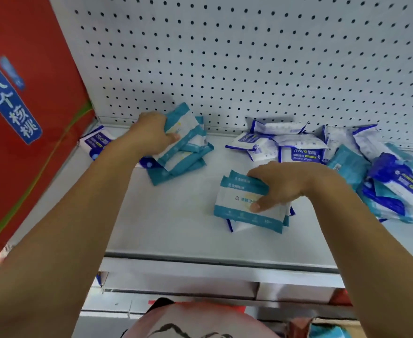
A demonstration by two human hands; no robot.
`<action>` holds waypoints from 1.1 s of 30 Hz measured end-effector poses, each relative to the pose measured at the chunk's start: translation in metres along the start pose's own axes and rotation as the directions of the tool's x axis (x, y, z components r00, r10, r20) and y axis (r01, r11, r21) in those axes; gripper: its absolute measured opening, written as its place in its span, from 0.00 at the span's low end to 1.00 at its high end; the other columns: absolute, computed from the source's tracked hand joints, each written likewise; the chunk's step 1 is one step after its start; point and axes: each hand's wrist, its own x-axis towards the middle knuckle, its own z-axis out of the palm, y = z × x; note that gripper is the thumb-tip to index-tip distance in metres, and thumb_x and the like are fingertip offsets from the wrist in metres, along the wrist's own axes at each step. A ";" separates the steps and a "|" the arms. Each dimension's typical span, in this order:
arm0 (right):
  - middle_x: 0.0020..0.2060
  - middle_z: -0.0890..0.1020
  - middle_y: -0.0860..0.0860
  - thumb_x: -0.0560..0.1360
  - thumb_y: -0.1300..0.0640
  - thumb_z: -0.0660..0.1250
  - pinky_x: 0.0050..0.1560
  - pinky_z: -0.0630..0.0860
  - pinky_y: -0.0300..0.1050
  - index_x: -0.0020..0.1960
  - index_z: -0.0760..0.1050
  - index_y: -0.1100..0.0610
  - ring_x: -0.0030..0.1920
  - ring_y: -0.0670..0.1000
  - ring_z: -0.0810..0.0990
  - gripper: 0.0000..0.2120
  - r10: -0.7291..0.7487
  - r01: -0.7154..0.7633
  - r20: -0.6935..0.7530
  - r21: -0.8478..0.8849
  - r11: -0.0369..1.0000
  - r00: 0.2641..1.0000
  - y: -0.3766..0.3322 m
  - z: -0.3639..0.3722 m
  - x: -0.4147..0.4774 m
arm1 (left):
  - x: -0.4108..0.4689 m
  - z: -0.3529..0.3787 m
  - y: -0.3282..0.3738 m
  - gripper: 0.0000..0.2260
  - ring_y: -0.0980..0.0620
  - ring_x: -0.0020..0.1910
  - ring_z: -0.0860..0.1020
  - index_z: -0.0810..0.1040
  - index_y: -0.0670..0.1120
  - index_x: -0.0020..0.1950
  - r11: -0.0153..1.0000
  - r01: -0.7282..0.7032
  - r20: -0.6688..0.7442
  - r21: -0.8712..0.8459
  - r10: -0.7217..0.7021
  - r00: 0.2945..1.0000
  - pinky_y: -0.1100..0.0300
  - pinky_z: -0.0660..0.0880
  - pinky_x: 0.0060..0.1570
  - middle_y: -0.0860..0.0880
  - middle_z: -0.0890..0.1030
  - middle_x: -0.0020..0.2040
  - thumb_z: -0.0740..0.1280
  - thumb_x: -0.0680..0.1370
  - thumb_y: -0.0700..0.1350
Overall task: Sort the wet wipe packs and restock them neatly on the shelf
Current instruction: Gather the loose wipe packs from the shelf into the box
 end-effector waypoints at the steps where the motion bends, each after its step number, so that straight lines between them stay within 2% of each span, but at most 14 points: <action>1: 0.54 0.76 0.45 0.72 0.35 0.71 0.49 0.79 0.42 0.65 0.69 0.46 0.55 0.49 0.78 0.27 0.028 -0.028 0.000 -0.012 1.000 1.000 0.000 0.001 0.000 | 0.009 -0.004 0.002 0.16 0.44 0.54 0.79 0.78 0.43 0.62 0.999 -0.027 0.060 0.025 0.026 0.998 0.52 0.76 0.50 0.43 0.81 0.58 0.70 0.81 0.53; 4: 0.53 0.74 0.48 0.73 0.33 0.68 0.56 0.78 0.48 0.63 0.68 0.50 0.55 0.50 0.74 0.27 0.100 -0.100 -0.064 0.014 0.995 0.993 -0.002 0.006 0.003 | 0.024 -0.015 0.004 0.13 0.50 0.47 0.79 0.78 0.46 0.59 0.991 -0.108 0.184 0.075 0.093 0.979 0.57 0.73 0.40 0.46 0.82 0.54 0.71 0.80 0.52; 6: 0.52 0.72 0.49 0.74 0.33 0.67 0.56 0.71 0.50 0.59 0.67 0.52 0.57 0.52 0.70 0.26 0.154 -0.150 -0.180 0.038 0.988 0.971 -0.004 0.009 0.007 | 0.028 -0.019 0.000 0.10 0.54 0.44 0.78 0.77 0.48 0.52 0.985 -0.134 0.208 0.110 0.109 0.972 0.59 0.71 0.37 0.48 0.81 0.50 0.72 0.79 0.52; 8: 0.53 0.70 0.50 0.73 0.33 0.68 0.59 0.64 0.54 0.58 0.65 0.52 0.61 0.55 0.68 0.26 0.207 -0.197 -0.312 0.064 0.978 0.927 -0.007 0.011 0.012 | 0.028 -0.019 0.001 0.11 0.52 0.42 0.77 0.76 0.48 0.48 0.975 -0.150 0.213 0.163 0.114 0.970 0.57 0.71 0.37 0.47 0.81 0.48 0.73 0.78 0.53; 11: 0.54 0.70 0.49 0.74 0.35 0.69 0.67 0.61 0.59 0.63 0.65 0.53 0.61 0.54 0.69 0.29 0.267 -0.235 -0.369 0.131 0.963 0.890 -0.009 0.010 0.015 | 0.027 -0.016 0.001 0.19 0.46 0.50 0.77 0.75 0.46 0.58 0.971 -0.134 0.185 0.200 0.097 0.978 0.53 0.74 0.47 0.47 0.78 0.54 0.76 0.75 0.55; 12: 0.54 0.72 0.49 0.74 0.37 0.70 0.65 0.65 0.56 0.62 0.64 0.54 0.57 0.52 0.71 0.28 0.272 -0.223 -0.365 0.170 0.960 0.891 -0.010 0.009 0.016 | 0.026 -0.014 0.000 0.23 0.47 0.53 0.76 0.73 0.47 0.63 0.980 -0.105 0.171 0.169 0.076 0.982 0.53 0.72 0.49 0.49 0.76 0.56 0.77 0.75 0.55; 13: 0.53 0.74 0.49 0.74 0.39 0.71 0.57 0.70 0.50 0.60 0.64 0.53 0.52 0.50 0.73 0.26 0.271 -0.199 -0.363 0.223 0.954 0.892 -0.010 0.008 0.016 | 0.024 -0.013 -0.001 0.28 0.48 0.55 0.74 0.71 0.47 0.68 0.990 -0.076 0.160 0.118 0.056 0.985 0.54 0.71 0.51 0.50 0.74 0.57 0.77 0.74 0.56; 15: 0.48 0.74 0.49 0.74 0.41 0.72 0.41 0.71 0.43 0.55 0.65 0.53 0.43 0.47 0.73 0.23 0.281 -0.143 -0.385 0.351 0.926 0.879 -0.011 0.008 0.017 | 0.020 -0.008 -0.001 0.35 0.49 0.56 0.72 0.67 0.46 0.74 0.999 -0.022 0.155 0.033 0.017 0.988 0.55 0.70 0.52 0.49 0.73 0.61 0.77 0.74 0.57; 17: 0.45 0.74 0.46 0.73 0.41 0.73 0.36 0.73 0.41 0.55 0.67 0.52 0.42 0.47 0.74 0.22 0.324 -0.097 -0.401 0.492 0.865 0.857 -0.013 0.010 0.021 | 0.016 -0.001 0.001 0.33 0.51 0.50 0.74 0.71 0.43 0.72 0.999 -0.017 0.166 0.040 0.010 0.986 0.57 0.70 0.46 0.49 0.77 0.58 0.75 0.74 0.59; 19: 0.45 0.73 0.44 0.74 0.41 0.72 0.34 0.75 0.41 0.57 0.66 0.51 0.44 0.48 0.76 0.22 0.375 -0.068 -0.369 0.630 0.773 0.850 -0.019 0.011 0.023 | 0.013 0.007 0.003 0.27 0.51 0.45 0.75 0.75 0.42 0.66 0.999 -0.037 0.163 0.039 0.030 0.986 0.57 0.69 0.39 0.49 0.77 0.50 0.74 0.76 0.59; 22: 0.48 0.73 0.43 0.75 0.42 0.71 0.32 0.74 0.40 0.60 0.65 0.49 0.45 0.46 0.76 0.22 0.397 -0.048 -0.316 0.728 0.684 0.862 -0.028 0.015 0.028 | 0.010 0.011 0.007 0.24 0.49 0.52 0.75 0.73 0.44 0.68 0.997 -0.063 0.169 -0.032 0.068 0.983 0.58 0.70 0.41 0.48 0.77 0.56 0.73 0.78 0.55; 24: 0.50 0.75 0.45 0.75 0.41 0.71 0.33 0.73 0.40 0.61 0.68 0.50 0.44 0.45 0.75 0.22 0.403 -0.056 -0.287 0.752 0.657 0.869 -0.030 0.019 0.031 | 0.008 0.010 0.007 0.25 0.50 0.52 0.74 0.70 0.44 0.69 0.996 -0.076 0.179 -0.039 0.081 0.980 0.59 0.70 0.39 0.48 0.76 0.57 0.73 0.78 0.54; 28: 0.56 0.77 0.47 0.75 0.40 0.69 0.34 0.76 0.41 0.62 0.66 0.49 0.49 0.48 0.78 0.23 0.409 -0.080 -0.233 0.782 0.619 0.882 -0.030 0.028 0.032 | 0.004 0.010 0.002 0.27 0.52 0.50 0.74 0.68 0.46 0.71 0.995 -0.069 0.199 -0.066 0.081 0.977 0.62 0.69 0.36 0.51 0.74 0.54 0.73 0.78 0.55; 33: 0.45 0.74 0.41 0.75 0.41 0.70 0.30 0.74 0.36 0.59 0.66 0.48 0.42 0.44 0.77 0.20 0.423 -0.014 -0.281 0.819 0.574 0.862 -0.032 0.031 0.034 | -0.001 0.018 -0.005 0.22 0.62 0.44 0.72 0.73 0.49 0.61 0.959 -0.111 0.063 -0.259 0.132 0.989 0.64 0.68 0.36 0.58 0.74 0.50 0.79 0.73 0.52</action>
